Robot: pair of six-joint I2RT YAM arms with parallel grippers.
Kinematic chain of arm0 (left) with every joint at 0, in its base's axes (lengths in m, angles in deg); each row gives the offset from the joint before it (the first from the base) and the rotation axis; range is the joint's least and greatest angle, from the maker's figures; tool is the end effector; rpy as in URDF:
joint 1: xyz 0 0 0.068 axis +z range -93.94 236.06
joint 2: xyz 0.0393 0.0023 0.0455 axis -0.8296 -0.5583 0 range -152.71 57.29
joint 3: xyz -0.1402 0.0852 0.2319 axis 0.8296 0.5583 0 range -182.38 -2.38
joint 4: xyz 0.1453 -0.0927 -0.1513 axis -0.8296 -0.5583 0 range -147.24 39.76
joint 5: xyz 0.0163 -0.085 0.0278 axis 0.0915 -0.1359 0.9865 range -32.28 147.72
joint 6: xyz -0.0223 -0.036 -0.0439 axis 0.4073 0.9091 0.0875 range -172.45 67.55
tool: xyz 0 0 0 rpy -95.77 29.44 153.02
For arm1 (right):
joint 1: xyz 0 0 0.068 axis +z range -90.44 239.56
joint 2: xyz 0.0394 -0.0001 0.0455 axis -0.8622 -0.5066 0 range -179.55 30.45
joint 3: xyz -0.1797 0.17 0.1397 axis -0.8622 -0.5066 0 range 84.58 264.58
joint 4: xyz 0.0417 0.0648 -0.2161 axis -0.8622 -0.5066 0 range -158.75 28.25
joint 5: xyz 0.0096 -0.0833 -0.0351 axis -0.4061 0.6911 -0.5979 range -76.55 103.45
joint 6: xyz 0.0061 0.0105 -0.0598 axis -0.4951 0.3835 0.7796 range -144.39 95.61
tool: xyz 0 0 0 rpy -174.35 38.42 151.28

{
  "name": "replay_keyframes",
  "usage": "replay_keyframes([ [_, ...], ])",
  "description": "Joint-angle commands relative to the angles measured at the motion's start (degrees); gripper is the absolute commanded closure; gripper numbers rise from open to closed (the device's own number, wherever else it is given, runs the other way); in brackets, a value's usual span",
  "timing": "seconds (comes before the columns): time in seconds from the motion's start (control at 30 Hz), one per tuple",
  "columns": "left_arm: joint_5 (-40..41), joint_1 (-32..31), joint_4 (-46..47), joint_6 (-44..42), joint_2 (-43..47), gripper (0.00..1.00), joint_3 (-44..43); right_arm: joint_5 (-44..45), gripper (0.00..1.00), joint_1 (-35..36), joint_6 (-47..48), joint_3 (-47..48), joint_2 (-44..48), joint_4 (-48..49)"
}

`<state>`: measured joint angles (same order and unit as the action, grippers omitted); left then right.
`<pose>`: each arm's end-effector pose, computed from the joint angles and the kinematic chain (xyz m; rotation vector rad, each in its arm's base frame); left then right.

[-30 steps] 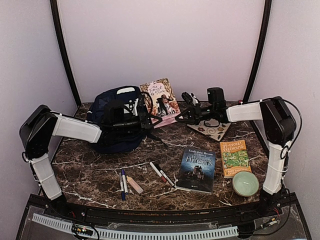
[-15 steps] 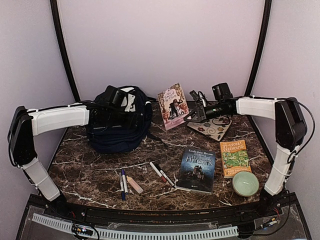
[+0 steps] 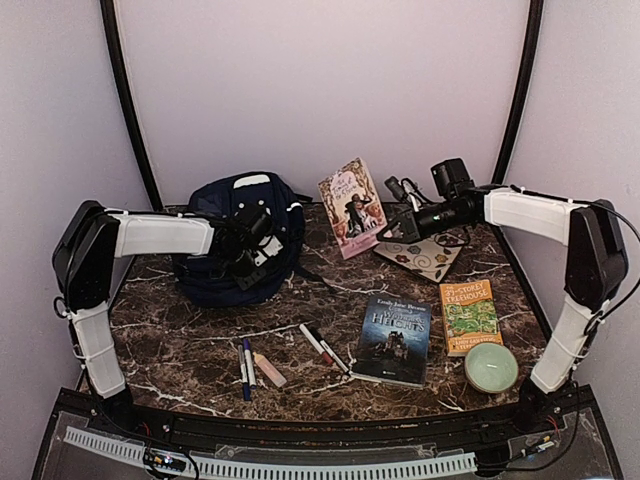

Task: Pack the student bag
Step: Pick up the largest pocket of the bag from the student bag.

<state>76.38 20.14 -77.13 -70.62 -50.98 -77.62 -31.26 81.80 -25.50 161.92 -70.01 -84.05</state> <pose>0.3117 -0.2078 0.2094 1.0630 2.3304 0.3094 0.3229 0.1666 0.2812 -0.8041 2.1933 1.1186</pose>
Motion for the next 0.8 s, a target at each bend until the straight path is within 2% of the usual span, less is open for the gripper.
replay_keyframes([
  [0.0,-0.5,0.3,0.0,-2.8,-2.0,0.58,-2.9,-0.2,1.00,0.3,0.9,-0.7,0.9,2.2],
  [0.07,-0.9,0.3,1.8,-3.2,-2.4,0.60,-2.8,-0.6,1.00,0.4,0.6,-0.7,0.6,2.4],
  [0.17,1.7,0.3,3.0,-4.6,-3.6,0.50,-2.9,-1.3,1.00,0.6,0.7,-0.4,0.3,2.3],
  [0.2,2.4,0.3,3.0,-5.2,-4.1,0.50,-3.1,-1.3,1.00,0.7,0.7,-0.4,0.2,2.2],
  [0.23,2.5,0.3,3.0,-5.8,-4.5,0.54,-3.2,-1.3,1.00,0.8,0.7,-0.4,0.3,2.2],
  [0.4,2.4,0.3,3.8,-4.4,-2.8,0.88,-5.5,-0.9,1.00,1.4,0.4,-0.8,0.7,2.3],
  [0.5,1.6,0.3,5.9,-2.5,1.5,1.00,-7.1,-1.8,1.00,1.6,-0.6,-0.9,1.0,2.6],
  [0.77,-0.6,0.3,14.7,2.8,10.0,1.00,-7.1,-7.3,1.00,5.2,-6.3,2.7,-0.1,0.9],
])
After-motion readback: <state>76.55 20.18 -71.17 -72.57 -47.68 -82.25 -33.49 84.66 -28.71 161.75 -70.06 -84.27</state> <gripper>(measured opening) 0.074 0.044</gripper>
